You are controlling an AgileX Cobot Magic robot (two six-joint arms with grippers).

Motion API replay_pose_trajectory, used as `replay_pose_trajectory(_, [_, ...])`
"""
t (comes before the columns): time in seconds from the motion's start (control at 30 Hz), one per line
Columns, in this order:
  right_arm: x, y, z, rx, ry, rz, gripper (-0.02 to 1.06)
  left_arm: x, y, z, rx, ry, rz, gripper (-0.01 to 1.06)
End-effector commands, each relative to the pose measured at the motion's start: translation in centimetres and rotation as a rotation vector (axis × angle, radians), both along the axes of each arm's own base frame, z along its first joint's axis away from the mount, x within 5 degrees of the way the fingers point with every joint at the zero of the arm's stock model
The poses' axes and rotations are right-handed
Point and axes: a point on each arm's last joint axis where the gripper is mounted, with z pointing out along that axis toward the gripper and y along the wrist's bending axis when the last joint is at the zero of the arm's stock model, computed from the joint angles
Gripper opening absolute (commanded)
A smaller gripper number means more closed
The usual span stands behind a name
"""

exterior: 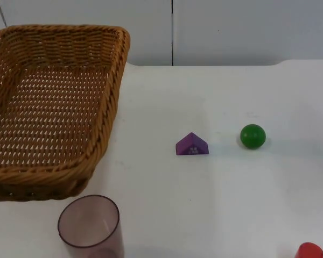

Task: Pick up the basket with the left hand and place the triangular block into the basket with the right hand.

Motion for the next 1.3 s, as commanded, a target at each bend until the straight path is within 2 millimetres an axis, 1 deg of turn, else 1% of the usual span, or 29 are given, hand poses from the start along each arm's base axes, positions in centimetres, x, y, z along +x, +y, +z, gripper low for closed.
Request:
replay_pose_trajectory(0.0, [2.1, 0.2, 0.6, -0.017, 0.029, 0.048, 1.05, 0.0, -0.2, 0.5, -0.029, -0.024, 0.019, 0.0])
replay_pose_trajectory(0.07, [5.0, 0.9, 0.2, -0.041, 0.057, 0.095, 1.05, 0.0, -0.2, 0.5, -0.031, -0.024, 0.02, 0.0])
replay_pose_trajectory(0.13, [7.6, 2.7, -0.1, -0.101, 0.066, 0.176, 1.05, 0.0, -0.2, 0.5, -0.032, -0.024, 0.021, 0.0])
replay_pose_trajectory(0.17, [7.6, 2.7, -0.1, -0.101, 0.066, 0.176, 1.05, 0.0, -0.2, 0.5, -0.032, -0.024, 0.021, 0.0])
replay_pose_trajectory(0.23, [10.2, 5.0, -1.2, -0.189, 0.085, 0.267, 1.05, 0.0, -0.2, 0.5, -0.033, -0.023, 0.02, 0.0])
replay_pose_trajectory(0.27, [11.8, 7.1, -1.7, -0.24, 0.08, 0.332, 1.05, 0.0, -0.2, 0.5, -0.033, -0.023, 0.02, 0.0])
replay_pose_trajectory(0.3, [12.9, 8.5, -2.3, -0.258, 0.089, 0.367, 1.05, 0.0, -0.2, 0.5, -0.033, -0.023, 0.02, 0.0])
replay_pose_trajectory(0.33, [12.9, 8.5, -2.3, -0.258, 0.089, 0.367, 1.05, 0.0, -0.2, 0.5, -0.033, -0.023, 0.02, 0.0])
replay_pose_trajectory(0.37, [13.4, 9.0, -2.8, -0.265, 0.1, 0.379, 1.05, 0.0, -0.2, 0.5, -0.033, -0.023, 0.02, 0.0])
replay_pose_trajectory(0.47, [16.0, 12.5, -4.8, -0.304, 0.099, 0.492, 1.05, 0.0, -0.2, 0.5, -0.033, -0.023, 0.02, 0.0])
replay_pose_trajectory(0.5, [16.7, 13.4, -5.8, -0.319, 0.107, 0.526, 1.05, 0.0, -0.2, 0.5, -0.033, -0.023, 0.02, 0.0])
replay_pose_trajectory(0.53, [17.3, 14.3, -6.4, -0.331, 0.101, 0.559, 1.05, 0.0, -0.2, 0.5, -0.036, -0.02, 0.018, 0.0])
replay_pose_trajectory(0.57, [17.3, 14.3, -6.4, -0.331, 0.101, 0.559, 1.05, 0.0, -0.2, 0.5, -0.036, -0.02, 0.018, 0.0])
replay_pose_trajectory(0.67, [18.8, 16.8, -9.2, -0.372, 0.111, 0.661, 1.05, 0.0, -0.3, 0.5, -0.038, -0.017, 0.015, 0.0])
replay_pose_trajectory(0.73, [19.5, 18.3, -10.9, -0.389, 0.119, 0.709, 1.05, -0.1, -0.3, 0.5, -0.039, -0.016, 0.014, 0.0])
replay_pose_trajectory(0.77, [19.5, 18.3, -10.9, -0.389, 0.119, 0.709, 1.05, -0.1, -0.3, 0.5, -0.039, -0.016, 0.014, 0.0])
replay_pose_trajectory(0.83, [20.0, 19.5, -13.5, -0.419, 0.127, 0.772, 1.05, -0.1, -0.4, 0.5, -0.045, -0.008, 0.007, 0.0])
replay_pose_trajectory(0.87, [20.3, 19.7, -14.5, -0.428, 0.134, 0.786, 1.05, -0.2, -0.4, 0.5, -0.047, -0.006, 0.005, 0.0])
replay_pose_trajectory(0.9, [20.3, 19.7, -14.5, -0.428, 0.134, 0.786, 1.05, -0.2, -0.4, 0.5, -0.047, -0.006, 0.005, 0.0])
replay_pose_trajectory(1.03, [21.0, 20.0, -17.9, -0.449, 0.146, 0.813, 1.05, -0.2, -0.4, 0.5, -0.047, -0.006, 0.005, 0.0])
replay_pose_trajectory(1.07, [21.0, 20.0, -17.9, -0.449, 0.146, 0.813, 1.05, -0.2, -0.4, 0.5, -0.047, -0.006, 0.005, 0.0])
replay_pose_trajectory(1.17, [21.4, 20.1, -20.0, -0.463, 0.144, 0.833, 1.05, -0.2, -0.4, 0.5, -0.047, -0.006, 0.005, 0.0])
replay_pose_trajectory(1.23, [21.5, 20.4, -20.9, -0.452, 0.134, 0.845, 1.04, -0.2, -0.4, 0.5, -0.047, -0.006, 0.005, 0.0])
replay_pose_trajectory(1.27, [21.5, 20.4, -20.9, -0.452, 0.134, 0.845, 1.04, -0.2, -0.4, 0.5, -0.047, -0.006, 0.005, 0.0])
